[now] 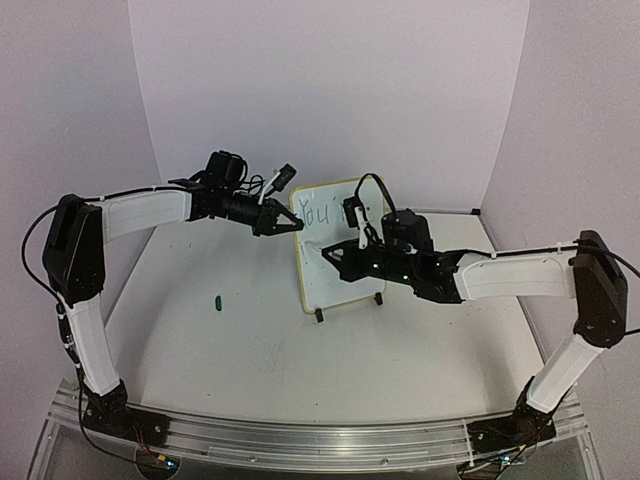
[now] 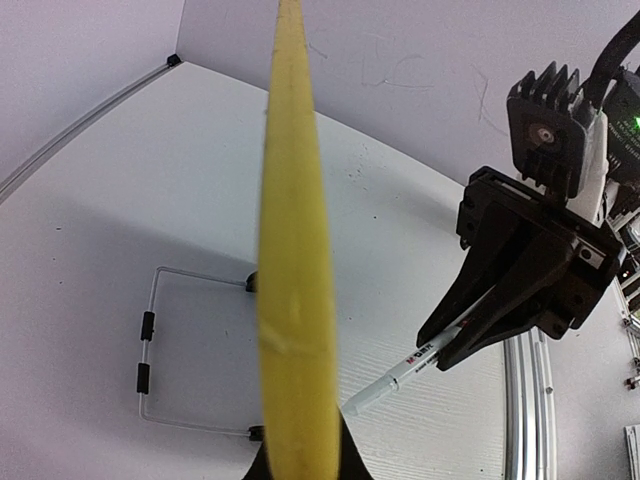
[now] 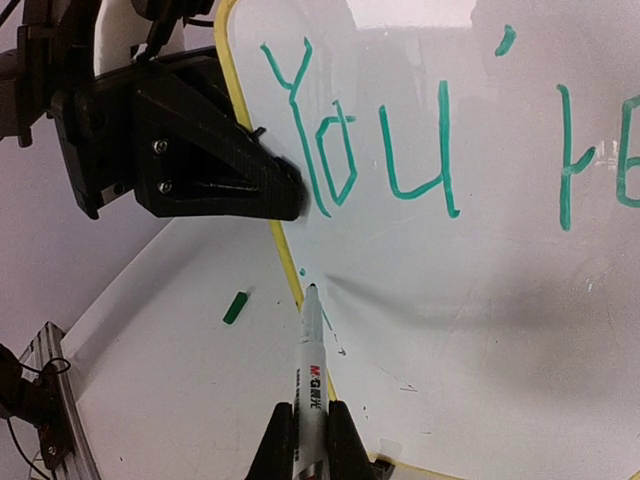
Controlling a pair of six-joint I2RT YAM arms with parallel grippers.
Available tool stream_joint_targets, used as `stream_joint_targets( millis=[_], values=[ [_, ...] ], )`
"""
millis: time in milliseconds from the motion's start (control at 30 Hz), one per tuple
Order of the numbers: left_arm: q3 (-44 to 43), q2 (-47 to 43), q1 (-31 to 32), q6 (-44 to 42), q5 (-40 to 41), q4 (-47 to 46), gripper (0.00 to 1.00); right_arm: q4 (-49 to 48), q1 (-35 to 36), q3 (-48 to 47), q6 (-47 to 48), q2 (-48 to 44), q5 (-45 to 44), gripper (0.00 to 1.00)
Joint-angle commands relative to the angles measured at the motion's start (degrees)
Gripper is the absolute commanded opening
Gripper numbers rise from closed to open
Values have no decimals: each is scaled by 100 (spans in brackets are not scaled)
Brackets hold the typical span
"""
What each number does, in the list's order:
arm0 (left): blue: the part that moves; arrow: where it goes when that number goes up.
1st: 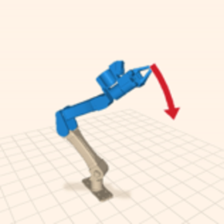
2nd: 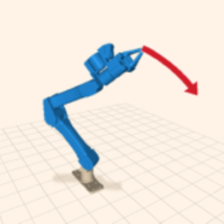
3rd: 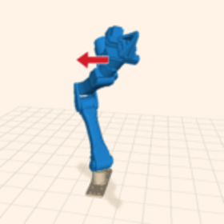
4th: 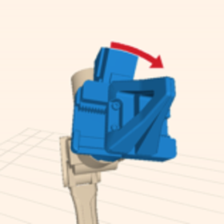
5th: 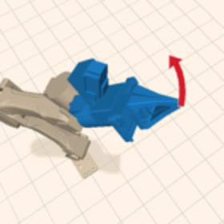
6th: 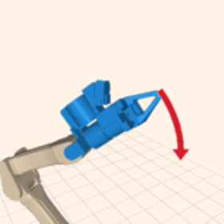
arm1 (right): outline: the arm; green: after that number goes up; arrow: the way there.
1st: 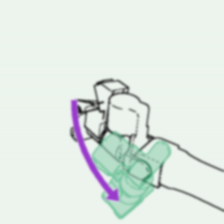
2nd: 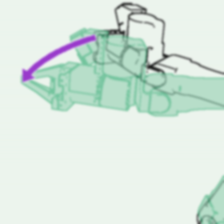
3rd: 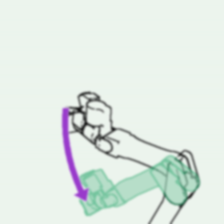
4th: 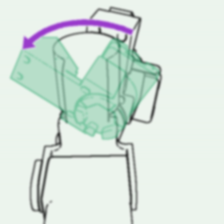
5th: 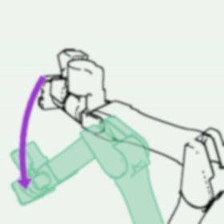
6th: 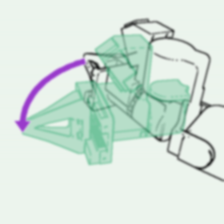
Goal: Write a sentence on the whiteboard
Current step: Pick up the sentence from the whiteboard.
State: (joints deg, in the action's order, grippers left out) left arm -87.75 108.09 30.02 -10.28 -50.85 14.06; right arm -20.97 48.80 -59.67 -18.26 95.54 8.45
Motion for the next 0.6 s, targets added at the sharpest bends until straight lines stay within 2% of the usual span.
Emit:
stream_joint_targets(
  millis=[0, 567],
  values=[
    [-48, -48, 143, -126, 7, 483, 0, -90, -9, -259, 30, 185, -172, 0],
    [-56, -35, 144, -130, 2, 483, 0, -39, -22, 117, -164, 136, -183, 0]
  ],
)
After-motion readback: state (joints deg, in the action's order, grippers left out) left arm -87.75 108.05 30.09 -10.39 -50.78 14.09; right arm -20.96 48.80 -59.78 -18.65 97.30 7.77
